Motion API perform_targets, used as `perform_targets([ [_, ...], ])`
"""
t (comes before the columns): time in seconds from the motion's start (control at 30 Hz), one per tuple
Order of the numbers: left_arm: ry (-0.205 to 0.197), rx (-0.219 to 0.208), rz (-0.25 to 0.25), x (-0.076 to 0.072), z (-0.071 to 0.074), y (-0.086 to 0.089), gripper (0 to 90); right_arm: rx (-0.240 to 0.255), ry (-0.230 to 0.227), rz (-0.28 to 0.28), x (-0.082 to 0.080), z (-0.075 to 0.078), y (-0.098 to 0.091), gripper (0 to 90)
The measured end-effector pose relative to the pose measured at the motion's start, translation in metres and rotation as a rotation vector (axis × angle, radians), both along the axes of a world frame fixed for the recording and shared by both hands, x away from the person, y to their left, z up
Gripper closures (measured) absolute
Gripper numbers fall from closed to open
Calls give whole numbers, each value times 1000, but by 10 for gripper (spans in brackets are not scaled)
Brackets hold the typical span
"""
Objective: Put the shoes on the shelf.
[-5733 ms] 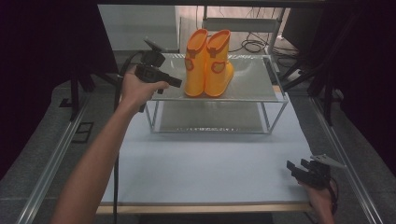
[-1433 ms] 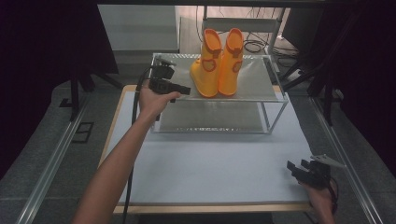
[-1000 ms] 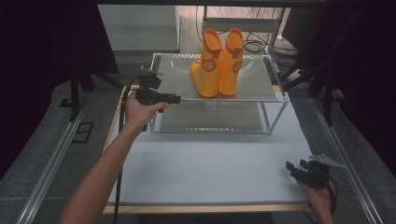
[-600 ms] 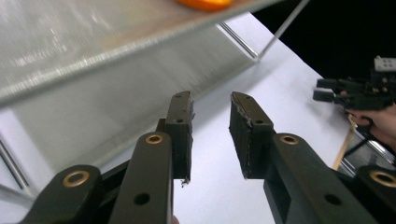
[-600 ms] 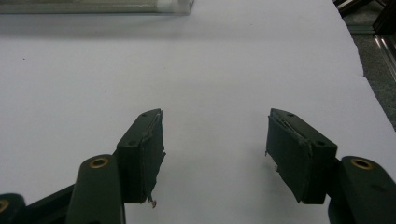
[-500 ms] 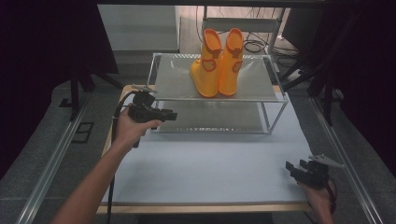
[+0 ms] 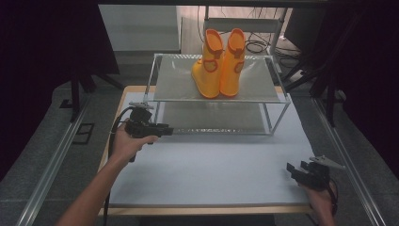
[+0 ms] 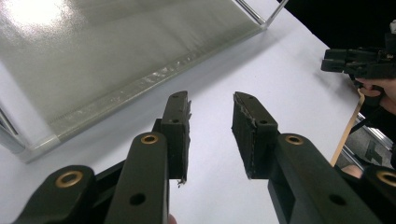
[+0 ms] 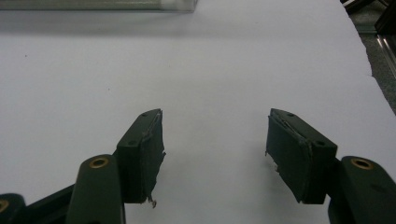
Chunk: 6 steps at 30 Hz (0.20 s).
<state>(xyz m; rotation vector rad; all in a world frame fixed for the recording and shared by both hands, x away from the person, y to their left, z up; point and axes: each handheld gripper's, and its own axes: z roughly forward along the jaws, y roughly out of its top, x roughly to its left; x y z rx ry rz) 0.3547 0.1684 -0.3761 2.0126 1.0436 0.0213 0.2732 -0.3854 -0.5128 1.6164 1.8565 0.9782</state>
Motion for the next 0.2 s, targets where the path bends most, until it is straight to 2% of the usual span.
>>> perform_targets([
  [0.2,-1,-4,-8,0,-1,-3,632,1,-6,-1,-1,2,-1,363],
])
